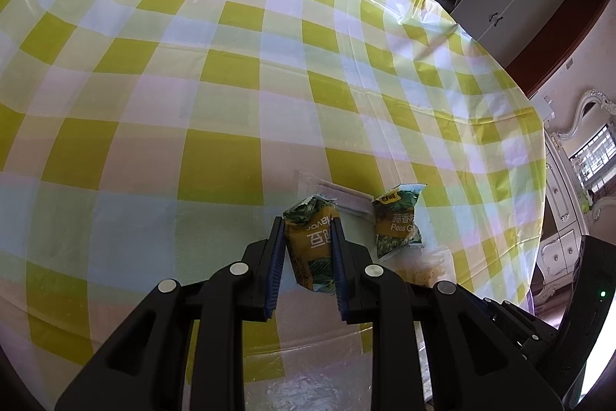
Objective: Organize snacks
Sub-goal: 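Grasp the green pea snack packet with the left tool while the right tool grasps a clear cookie bag, then carry both held packets over the box and open both tools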
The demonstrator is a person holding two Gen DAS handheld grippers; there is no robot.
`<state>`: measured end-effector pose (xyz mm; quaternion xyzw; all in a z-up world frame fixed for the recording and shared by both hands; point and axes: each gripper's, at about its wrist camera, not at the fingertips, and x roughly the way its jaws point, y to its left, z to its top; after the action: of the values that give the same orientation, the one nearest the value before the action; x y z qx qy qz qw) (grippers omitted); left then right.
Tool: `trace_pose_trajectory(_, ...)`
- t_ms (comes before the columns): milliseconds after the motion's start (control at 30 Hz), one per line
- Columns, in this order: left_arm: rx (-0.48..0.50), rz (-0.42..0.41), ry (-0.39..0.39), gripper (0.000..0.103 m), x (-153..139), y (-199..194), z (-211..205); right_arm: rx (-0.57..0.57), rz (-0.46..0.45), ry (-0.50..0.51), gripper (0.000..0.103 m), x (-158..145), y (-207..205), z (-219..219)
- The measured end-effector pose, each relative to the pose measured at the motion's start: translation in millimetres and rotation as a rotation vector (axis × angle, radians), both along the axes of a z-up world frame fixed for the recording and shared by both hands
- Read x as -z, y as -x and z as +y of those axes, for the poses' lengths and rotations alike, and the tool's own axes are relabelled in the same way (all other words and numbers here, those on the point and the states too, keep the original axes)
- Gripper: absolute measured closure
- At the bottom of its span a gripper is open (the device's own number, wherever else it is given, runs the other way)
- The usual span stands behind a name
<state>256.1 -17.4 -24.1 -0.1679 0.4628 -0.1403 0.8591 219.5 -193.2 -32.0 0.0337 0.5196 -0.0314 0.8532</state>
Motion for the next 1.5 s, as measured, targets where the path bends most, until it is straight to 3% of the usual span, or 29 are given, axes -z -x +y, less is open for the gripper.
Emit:
trace_pose_trajectory(600, 0.082, -0.048, 0.000, 0.082, -18.9, 15.8, -34.8, 0.039, -0.074, 0.042, 0.068, -32.5, 39.6, -40.1)
trace_pose_trajectory(800, 0.128, -0.088, -0.087, 0.082, -33.3, 30.1, -66.8, 0.076, -0.081, 0.040, 0.068, -36.2, 55.3, -66.1)
trace_pose_trajectory(1100, 0.285, -0.139, -0.176, 0.082, -49.6, 59.7, -136.1, 0.155, -0.094, 0.025, 0.068, -40.7, 84.9, -118.4)
trace_pose_trajectory(1500, 0.529, -0.148, -0.209, 0.082, -52.8, 106.8, -236.6, 0.304, -0.100, 0.017, 0.068, -40.0, 135.8, -211.2)
